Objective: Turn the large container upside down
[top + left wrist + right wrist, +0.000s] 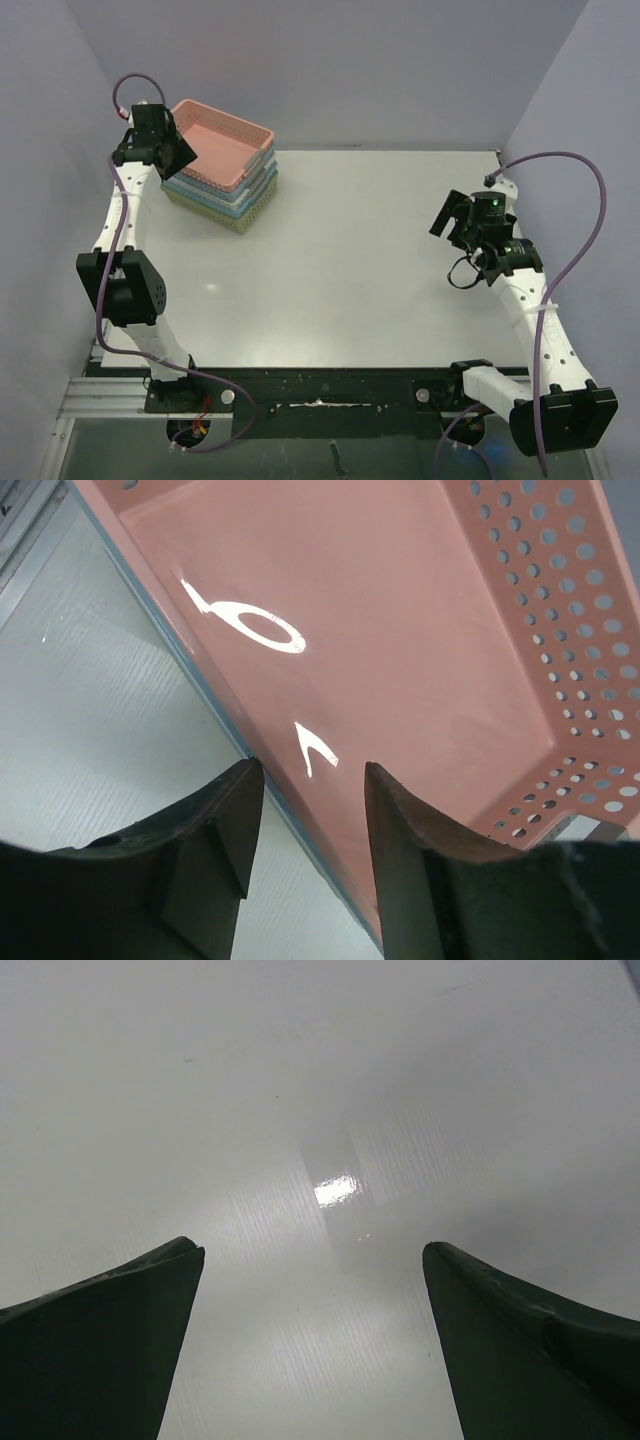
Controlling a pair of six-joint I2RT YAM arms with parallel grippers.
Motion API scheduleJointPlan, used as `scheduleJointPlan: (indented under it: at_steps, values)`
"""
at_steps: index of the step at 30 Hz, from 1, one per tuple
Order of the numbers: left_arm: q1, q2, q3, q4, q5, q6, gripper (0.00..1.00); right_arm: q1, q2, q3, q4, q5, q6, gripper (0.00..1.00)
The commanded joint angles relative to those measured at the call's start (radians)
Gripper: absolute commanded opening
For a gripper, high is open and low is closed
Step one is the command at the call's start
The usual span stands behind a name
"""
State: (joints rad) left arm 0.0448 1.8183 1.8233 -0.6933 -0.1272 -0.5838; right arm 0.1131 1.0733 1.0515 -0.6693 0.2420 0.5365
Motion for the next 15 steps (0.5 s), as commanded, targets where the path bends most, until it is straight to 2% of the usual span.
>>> scheduleJointPlan:
  at_steps: [1, 3, 7, 10, 11, 15]
  values:
    - [-0.013, -0.003, 0.034, -0.011, 0.02, -0.005, 0.4, 0.005, -0.019, -0.008, -0.002, 0.001, 0.025, 0.98]
    - [-0.017, 0.002, 0.025, -0.007, 0.024, -0.004, 0.34, 0.005, -0.021, -0.01, -0.013, 0.008, 0.033, 0.98]
    - [-0.022, 0.014, 0.036, -0.005, 0.046, -0.002, 0.15, 0.006, -0.031, -0.018, -0.013, 0.017, 0.044, 0.97]
    - [-0.023, 0.013, 0.087, -0.016, 0.047, 0.002, 0.09, 0.005, -0.033, -0.021, -0.012, 0.021, 0.046, 0.98]
    - [-0.023, 0.012, 0.11, -0.02, 0.047, 0.005, 0.02, 0.006, -0.033, -0.019, -0.013, 0.021, 0.046, 0.98]
    - [-0.023, 0.002, 0.26, -0.051, 0.043, 0.018, 0.0, 0.006, -0.03, -0.021, -0.017, 0.025, 0.048, 0.98]
